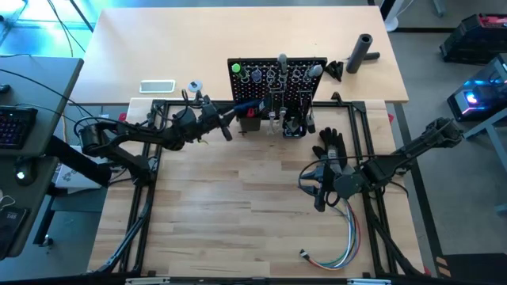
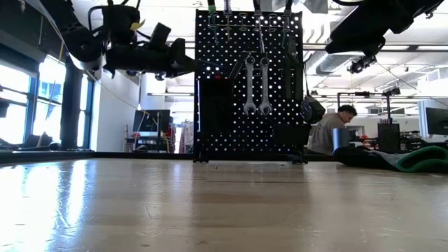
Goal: Hang tools onto peg board
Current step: Put the blue pick tool on the left black bin on the peg board, then return to Home Position
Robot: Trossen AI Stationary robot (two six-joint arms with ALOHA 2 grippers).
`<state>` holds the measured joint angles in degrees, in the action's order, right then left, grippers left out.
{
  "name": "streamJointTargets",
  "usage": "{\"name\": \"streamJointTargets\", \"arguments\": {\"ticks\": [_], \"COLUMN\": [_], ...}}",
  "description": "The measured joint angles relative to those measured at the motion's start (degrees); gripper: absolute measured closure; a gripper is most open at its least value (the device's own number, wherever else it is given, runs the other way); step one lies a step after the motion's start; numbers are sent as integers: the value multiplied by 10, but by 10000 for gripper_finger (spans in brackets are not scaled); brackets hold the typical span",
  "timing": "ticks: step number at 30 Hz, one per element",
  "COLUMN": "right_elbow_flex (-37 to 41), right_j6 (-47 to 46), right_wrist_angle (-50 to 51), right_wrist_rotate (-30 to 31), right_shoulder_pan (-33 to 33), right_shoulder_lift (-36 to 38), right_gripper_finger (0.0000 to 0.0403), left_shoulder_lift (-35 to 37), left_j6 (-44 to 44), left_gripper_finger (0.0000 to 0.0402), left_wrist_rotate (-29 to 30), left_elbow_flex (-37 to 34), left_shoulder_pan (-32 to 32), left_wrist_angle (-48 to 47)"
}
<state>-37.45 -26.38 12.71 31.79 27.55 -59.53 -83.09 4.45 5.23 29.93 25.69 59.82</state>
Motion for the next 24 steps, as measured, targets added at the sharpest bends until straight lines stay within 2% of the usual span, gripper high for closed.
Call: {"name": "streamJointTargets", "arguments": {"ticks": [6, 12, 20, 24], "right_elbow_flex": [0, 0, 0, 0], "right_j6": [7, 13, 28, 23], "right_wrist_angle": [0, 3, 17, 41], "right_wrist_rotate": [0, 0, 0, -1], "right_shoulder_pan": [0, 0, 0, 0], "right_shoulder_lift": [0, 0, 0, 0], "right_gripper_finger": [252, 252, 252, 252], "left_shoulder_lift": [14, 74, 229, 330], "left_j6": [-12, -13, -30, -49], "left_gripper_finger": [270, 223, 195, 195], "left_wrist_rotate": [0, 1, -3, -58], "left_elbow_flex": [0, 0, 0, 0], "left_shoulder_pan": [-8, -20, -53, -83], "left_wrist_angle": [-3, -35, -240, -336]}}
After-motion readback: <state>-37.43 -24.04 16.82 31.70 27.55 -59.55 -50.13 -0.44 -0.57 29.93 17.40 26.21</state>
